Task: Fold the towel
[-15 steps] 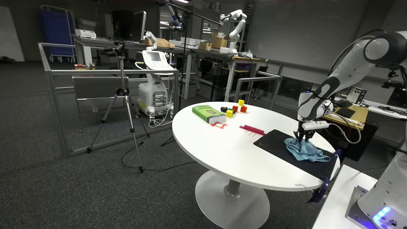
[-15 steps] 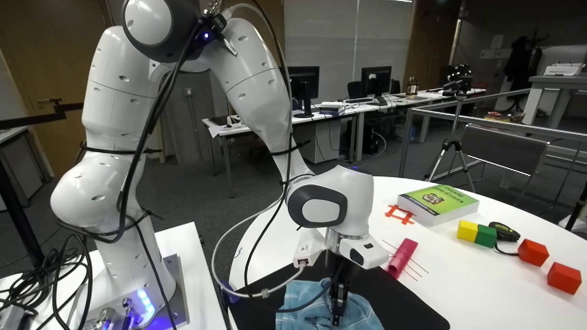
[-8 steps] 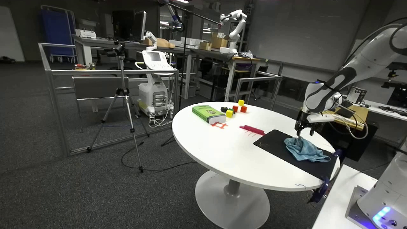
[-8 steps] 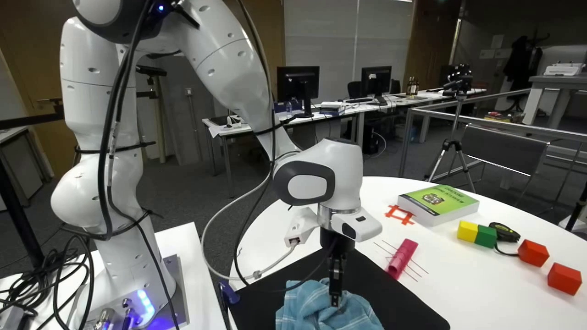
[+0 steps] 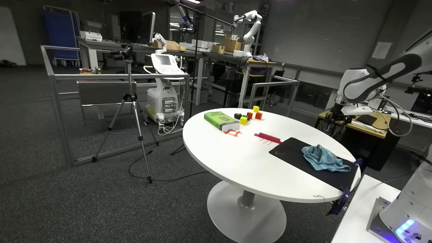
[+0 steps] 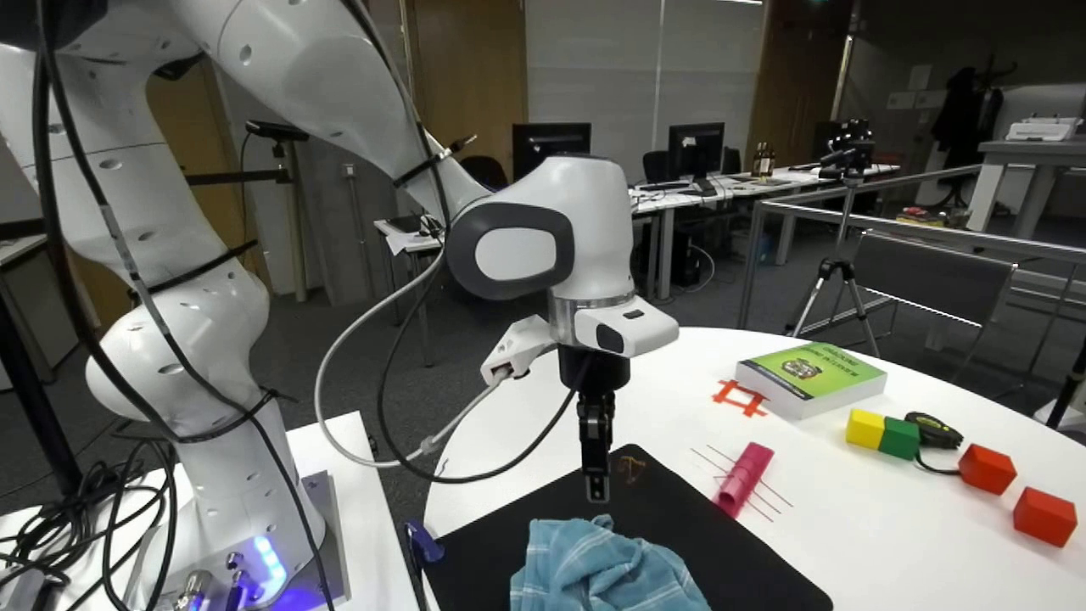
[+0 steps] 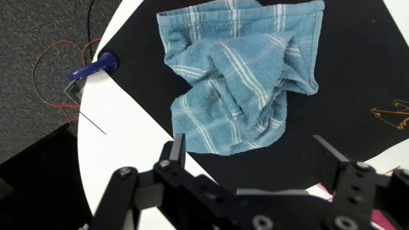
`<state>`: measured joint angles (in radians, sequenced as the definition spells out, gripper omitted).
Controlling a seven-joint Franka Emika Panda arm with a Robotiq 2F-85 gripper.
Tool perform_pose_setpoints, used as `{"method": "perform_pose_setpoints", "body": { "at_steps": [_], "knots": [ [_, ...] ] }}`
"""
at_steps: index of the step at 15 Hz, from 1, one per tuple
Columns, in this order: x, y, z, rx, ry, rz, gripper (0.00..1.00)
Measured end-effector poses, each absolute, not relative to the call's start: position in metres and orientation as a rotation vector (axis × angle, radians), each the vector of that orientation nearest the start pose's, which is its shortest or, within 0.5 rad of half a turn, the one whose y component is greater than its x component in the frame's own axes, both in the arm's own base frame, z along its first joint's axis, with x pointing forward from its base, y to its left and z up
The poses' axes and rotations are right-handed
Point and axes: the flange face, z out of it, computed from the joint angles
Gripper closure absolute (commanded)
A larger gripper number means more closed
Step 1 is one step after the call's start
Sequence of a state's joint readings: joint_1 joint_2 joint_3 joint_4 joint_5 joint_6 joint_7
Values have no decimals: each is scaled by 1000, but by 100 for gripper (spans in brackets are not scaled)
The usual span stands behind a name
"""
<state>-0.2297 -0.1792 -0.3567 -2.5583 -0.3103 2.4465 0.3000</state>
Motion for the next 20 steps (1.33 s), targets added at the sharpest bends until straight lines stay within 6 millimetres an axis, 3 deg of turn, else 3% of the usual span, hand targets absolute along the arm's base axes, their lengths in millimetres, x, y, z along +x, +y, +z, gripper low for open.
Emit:
{"method": "perform_pose_setpoints", "body": {
  "at_steps": [5, 9, 20],
  "knots": [
    [345, -242, 398, -3144, 1033, -78, 0],
    [329, -243, 428, -3128, 980, -107, 0],
    [329, -242, 426, -3132, 973, -96, 0]
  ]
}}
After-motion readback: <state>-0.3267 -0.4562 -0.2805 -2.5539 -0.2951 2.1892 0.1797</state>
